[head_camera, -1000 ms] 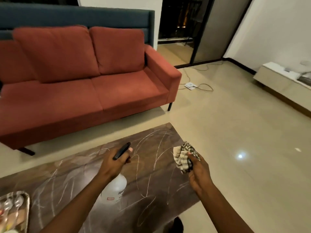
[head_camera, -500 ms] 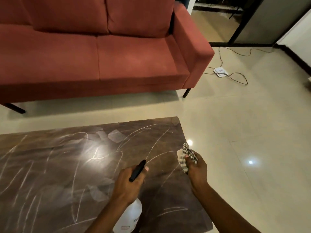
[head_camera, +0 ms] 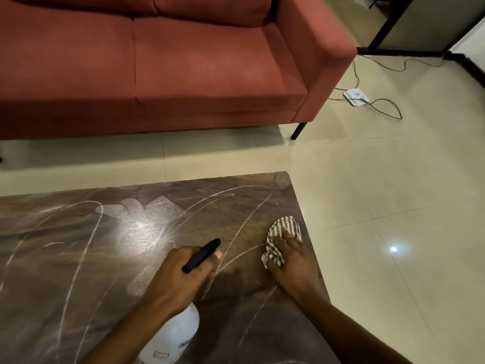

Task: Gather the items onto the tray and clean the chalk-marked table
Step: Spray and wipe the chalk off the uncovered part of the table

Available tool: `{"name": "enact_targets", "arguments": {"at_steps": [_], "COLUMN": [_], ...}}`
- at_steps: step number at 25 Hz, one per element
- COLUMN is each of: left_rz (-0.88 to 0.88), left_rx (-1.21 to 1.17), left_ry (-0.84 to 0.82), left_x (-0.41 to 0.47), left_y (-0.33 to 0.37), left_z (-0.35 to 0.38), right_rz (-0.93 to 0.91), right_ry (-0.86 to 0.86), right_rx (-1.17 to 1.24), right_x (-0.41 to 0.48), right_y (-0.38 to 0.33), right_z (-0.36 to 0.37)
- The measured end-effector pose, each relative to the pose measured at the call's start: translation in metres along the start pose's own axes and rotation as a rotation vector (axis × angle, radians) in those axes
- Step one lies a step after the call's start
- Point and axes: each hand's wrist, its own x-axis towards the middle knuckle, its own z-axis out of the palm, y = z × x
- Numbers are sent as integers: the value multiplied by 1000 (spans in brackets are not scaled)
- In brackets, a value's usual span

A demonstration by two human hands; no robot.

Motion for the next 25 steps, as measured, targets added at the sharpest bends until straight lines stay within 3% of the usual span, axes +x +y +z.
{"name": "enact_targets", "arguments": {"at_steps": [6,9,12,14,17,19,20,23,25], "left_rz": [5,-40,-141,-149,-177,-181,-180,-157,-154], "left_rx": [117,2,-173,-181,-158,-150,-157,-145,-146], "left_ry": [-10,-62,-135,-113,-56,-35,-24,12,34], "left_x": [0,2,4,5,10,18,22,27,28], "left_y": [-14,-6,5,16,29,25,21,5,-2], "left_z": [-8,-7,-6,-5,-9,-17,-21,-30,-27], "right_rz": [-130,-67,-31,-321,-1016,-1120,-995,-275,15], "right_ry": [-60,51,22,-39,-260,-246,-153,-24,55], "right_rx": [-126,-121,-123,-154,-219,-318,-374,-270,-174], "right_x": [19,76,110,76,-20,12,48,161,192], "right_y": [29,31,-9,-51,-74,-45,-31,0,-18], "right_z": [13,1,-1,33,78,61,46,-11,-13]}}
